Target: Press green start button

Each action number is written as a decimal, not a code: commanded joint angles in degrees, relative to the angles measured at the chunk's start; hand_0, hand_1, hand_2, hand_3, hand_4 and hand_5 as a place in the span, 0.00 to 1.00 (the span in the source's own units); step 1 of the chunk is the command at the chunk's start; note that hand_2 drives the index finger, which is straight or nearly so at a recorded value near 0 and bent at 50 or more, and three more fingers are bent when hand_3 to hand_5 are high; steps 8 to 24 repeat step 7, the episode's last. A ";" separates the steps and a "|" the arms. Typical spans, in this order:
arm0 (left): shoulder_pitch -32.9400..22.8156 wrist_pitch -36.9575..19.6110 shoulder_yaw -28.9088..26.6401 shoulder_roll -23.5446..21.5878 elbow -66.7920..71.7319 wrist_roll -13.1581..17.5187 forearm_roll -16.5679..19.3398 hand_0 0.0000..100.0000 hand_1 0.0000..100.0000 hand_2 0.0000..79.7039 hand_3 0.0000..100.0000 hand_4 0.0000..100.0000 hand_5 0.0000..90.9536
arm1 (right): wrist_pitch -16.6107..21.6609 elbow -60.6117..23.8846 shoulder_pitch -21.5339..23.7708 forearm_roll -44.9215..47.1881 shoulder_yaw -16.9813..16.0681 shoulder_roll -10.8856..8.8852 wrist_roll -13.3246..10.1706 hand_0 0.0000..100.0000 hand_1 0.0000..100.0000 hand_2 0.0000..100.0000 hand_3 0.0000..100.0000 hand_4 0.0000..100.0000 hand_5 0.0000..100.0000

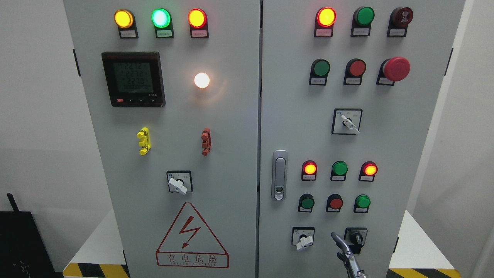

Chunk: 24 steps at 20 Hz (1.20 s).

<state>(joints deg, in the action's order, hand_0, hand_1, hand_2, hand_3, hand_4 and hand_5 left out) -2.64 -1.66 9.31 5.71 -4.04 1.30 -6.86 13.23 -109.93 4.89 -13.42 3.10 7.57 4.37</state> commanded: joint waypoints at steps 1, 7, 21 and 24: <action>0.00 -0.01 0.00 0.00 0.00 0.01 0.00 0.12 0.56 0.00 0.00 0.00 0.00 | -0.23 -0.72 0.12 2.96 2.35 -0.01 0.02 0.00 0.01 0.00 0.00 0.00 0.00; 0.00 -0.01 0.00 0.00 0.00 0.01 0.00 0.12 0.56 0.00 0.00 0.00 0.00 | -0.49 -0.72 0.38 4.53 2.87 -0.01 0.02 0.00 0.01 0.00 0.00 0.00 0.00; 0.00 -0.01 0.00 0.00 0.00 0.01 0.00 0.12 0.56 0.00 0.00 0.00 0.00 | -0.49 -0.72 0.38 4.53 2.87 -0.01 0.02 0.00 0.01 0.00 0.00 0.00 0.00; 0.00 -0.01 0.00 0.00 0.00 0.01 0.00 0.12 0.56 0.00 0.00 0.00 0.00 | -0.49 -0.72 0.38 4.53 2.87 -0.01 0.02 0.00 0.01 0.00 0.00 0.00 0.00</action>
